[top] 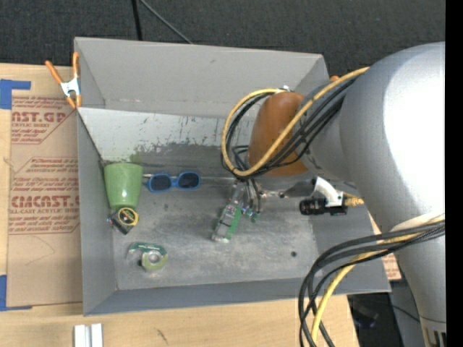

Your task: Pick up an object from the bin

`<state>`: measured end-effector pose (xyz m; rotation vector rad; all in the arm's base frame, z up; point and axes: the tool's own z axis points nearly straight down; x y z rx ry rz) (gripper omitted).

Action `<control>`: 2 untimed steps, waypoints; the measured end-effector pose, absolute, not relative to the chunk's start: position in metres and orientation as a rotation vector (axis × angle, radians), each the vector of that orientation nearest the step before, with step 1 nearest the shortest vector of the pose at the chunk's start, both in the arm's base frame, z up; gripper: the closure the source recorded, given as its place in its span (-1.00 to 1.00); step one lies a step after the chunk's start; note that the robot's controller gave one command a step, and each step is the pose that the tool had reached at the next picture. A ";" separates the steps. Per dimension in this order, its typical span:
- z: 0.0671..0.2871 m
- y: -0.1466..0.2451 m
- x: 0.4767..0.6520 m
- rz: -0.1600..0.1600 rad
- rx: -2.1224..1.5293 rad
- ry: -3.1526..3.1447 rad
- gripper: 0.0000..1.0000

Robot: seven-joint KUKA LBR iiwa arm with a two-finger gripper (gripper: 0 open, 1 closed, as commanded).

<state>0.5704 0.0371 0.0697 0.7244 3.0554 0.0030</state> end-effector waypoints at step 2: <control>0.185 -0.010 0.553 0.001 0.675 3.060 1.00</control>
Offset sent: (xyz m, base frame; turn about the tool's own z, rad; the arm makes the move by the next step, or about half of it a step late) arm 0.0000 0.0000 0.0000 0.0000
